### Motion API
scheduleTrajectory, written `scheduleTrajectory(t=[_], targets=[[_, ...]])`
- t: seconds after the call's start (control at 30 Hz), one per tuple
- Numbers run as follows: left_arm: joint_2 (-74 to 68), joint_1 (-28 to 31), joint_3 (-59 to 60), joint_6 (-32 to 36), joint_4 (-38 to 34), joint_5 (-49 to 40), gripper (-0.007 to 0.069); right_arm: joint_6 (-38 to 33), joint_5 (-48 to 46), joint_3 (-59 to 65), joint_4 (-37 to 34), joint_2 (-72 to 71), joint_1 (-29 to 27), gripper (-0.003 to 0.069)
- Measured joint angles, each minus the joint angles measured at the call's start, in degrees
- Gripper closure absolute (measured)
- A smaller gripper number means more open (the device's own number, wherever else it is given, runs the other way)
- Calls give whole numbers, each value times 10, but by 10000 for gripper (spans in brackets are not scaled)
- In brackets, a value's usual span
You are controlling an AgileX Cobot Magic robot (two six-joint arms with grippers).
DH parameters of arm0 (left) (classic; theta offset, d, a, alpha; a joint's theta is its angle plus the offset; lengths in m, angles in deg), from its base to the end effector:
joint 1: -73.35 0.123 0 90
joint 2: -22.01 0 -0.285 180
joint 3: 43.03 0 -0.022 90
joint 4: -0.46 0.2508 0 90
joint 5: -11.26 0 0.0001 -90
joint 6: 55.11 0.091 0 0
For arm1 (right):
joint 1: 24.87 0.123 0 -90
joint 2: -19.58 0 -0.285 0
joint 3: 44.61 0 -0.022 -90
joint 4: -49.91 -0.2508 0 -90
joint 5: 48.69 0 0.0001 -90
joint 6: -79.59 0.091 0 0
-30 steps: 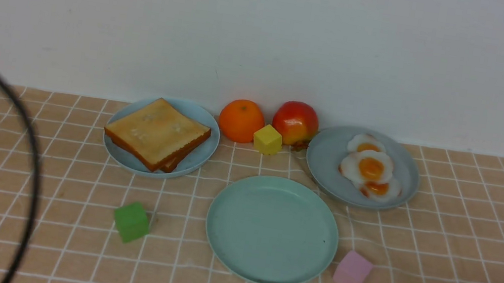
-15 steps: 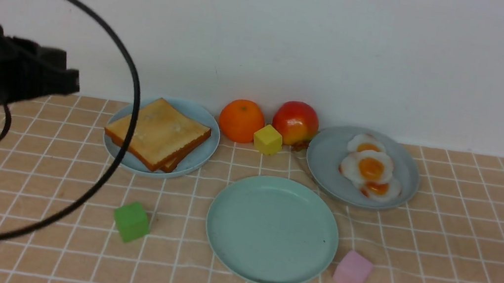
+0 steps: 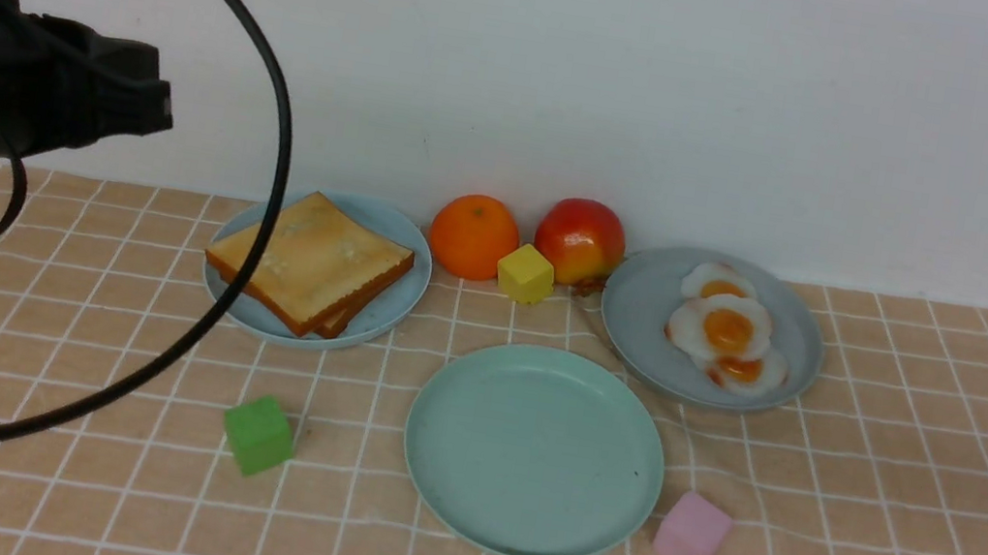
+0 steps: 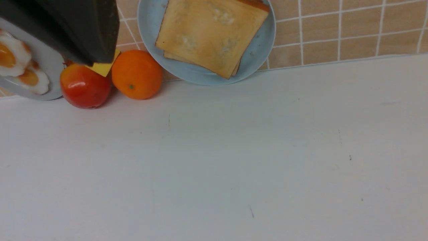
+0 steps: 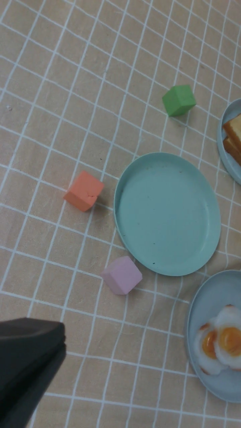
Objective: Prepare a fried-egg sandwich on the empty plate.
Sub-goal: Use the left arm to grab a slice of bread
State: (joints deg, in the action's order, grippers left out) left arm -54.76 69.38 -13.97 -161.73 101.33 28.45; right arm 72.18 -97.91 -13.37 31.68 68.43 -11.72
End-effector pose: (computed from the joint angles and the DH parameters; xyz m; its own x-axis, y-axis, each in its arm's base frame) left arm 0.2619 -0.0446 0.3246 -0.3573 -0.0631 -0.9319 0.3083 0.9338 -0.1814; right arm 0.1173 0.0496 0.3481 -0.6287 -0.0646 -0.7750 -0.3525 0.9119 0.2100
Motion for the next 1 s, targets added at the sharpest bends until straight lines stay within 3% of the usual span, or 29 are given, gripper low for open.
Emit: scheduleTrajectory(t=[0.43, 0.5, 0.57, 0.67, 0.7, 0.77, 0.8, 0.83, 0.87, 0.93, 1.0], targets=[[-2, 0, 0, 1, -2, -7, 638, 0, 0, 0, 0, 0, 0, 617], [-3, 0, 0, 27, -43, -20, 638, 0, 0, 0, 0, 0, 0, 617], [-3, 0, 0, 95, -130, -43, 638, 0, 0, 0, 0, 0, 0, 616], [-3, -11, 0, 275, -337, -86, 638, 0, 0, 0, 0, 0, 0, 615], [-3, -23, 0, 384, -442, -117, 638, 0, 0, 0, 0, 0, 0, 613], [-4, -34, 0, 506, -530, -151, 638, 0, 0, 0, -2, 0, 0, 610], [-7, -57, 0, 673, -681, -202, 638, 0, 0, 0, -2, 0, 0, 606], [-10, -68, 0, 790, -759, -238, 638, 0, 0, 0, -3, 0, 0, 605], [-10, -70, 0, 790, -774, -246, 638, 0, 0, 0, -3, 0, 0, 604], [-17, -89, 0, 983, -949, -337, 638, 0, 0, 0, -3, 0, 0, 601], [-18, -99, 0, 1097, -1065, -389, 638, 0, 0, 0, -3, 0, 0, 599]])
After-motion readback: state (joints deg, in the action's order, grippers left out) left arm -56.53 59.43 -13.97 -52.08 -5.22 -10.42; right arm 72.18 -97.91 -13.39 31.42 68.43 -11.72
